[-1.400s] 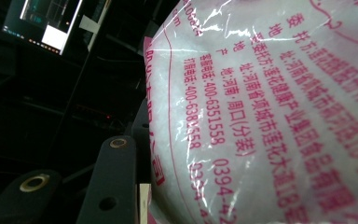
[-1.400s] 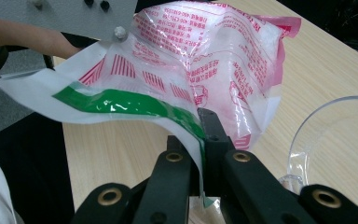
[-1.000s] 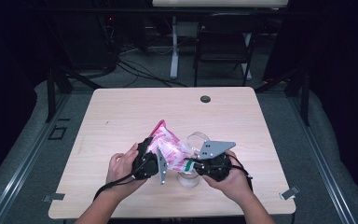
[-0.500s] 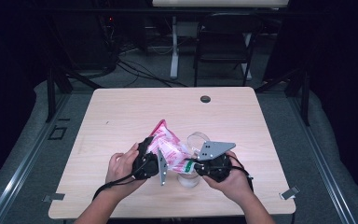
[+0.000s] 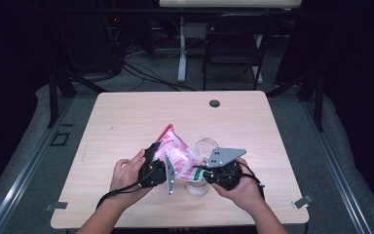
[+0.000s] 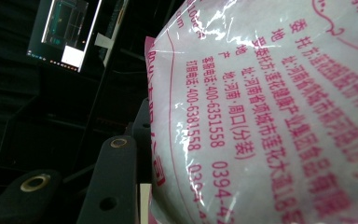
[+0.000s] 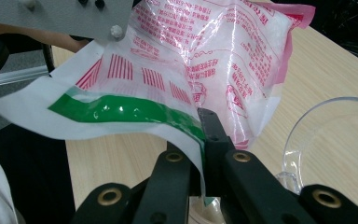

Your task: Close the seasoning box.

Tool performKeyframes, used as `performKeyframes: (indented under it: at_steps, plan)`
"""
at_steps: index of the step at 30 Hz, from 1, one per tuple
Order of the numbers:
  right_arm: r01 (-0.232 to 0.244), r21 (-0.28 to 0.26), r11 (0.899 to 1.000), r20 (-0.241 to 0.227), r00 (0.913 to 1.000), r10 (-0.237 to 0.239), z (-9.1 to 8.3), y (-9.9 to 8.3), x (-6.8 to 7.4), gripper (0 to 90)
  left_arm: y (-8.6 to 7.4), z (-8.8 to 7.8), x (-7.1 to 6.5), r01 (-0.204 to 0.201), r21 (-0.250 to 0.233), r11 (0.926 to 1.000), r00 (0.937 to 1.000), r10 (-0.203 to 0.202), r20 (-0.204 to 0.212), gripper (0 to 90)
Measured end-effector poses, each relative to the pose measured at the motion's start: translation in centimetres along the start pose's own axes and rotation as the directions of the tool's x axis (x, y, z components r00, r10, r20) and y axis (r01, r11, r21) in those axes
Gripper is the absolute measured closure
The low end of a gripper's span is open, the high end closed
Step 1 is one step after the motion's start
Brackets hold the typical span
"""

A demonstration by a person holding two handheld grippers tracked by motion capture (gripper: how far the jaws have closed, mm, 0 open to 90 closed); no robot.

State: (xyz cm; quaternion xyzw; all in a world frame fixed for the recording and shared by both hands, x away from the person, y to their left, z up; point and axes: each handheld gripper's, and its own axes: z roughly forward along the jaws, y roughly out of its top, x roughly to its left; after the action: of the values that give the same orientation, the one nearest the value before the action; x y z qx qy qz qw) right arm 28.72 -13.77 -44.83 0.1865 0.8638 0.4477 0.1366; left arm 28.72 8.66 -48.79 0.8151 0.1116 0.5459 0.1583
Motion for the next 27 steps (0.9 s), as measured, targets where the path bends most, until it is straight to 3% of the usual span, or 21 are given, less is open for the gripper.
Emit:
performKeyframes:
  at_steps: [27]
  plan:
    - [-0.001,0.0,1.0,0.001,1.0,0.001,-0.07,-0.09,-0.1,90.0,0.37,-0.31,0.05,-0.063,-0.003,0.998,0.9974,0.063,-0.035,60.7]
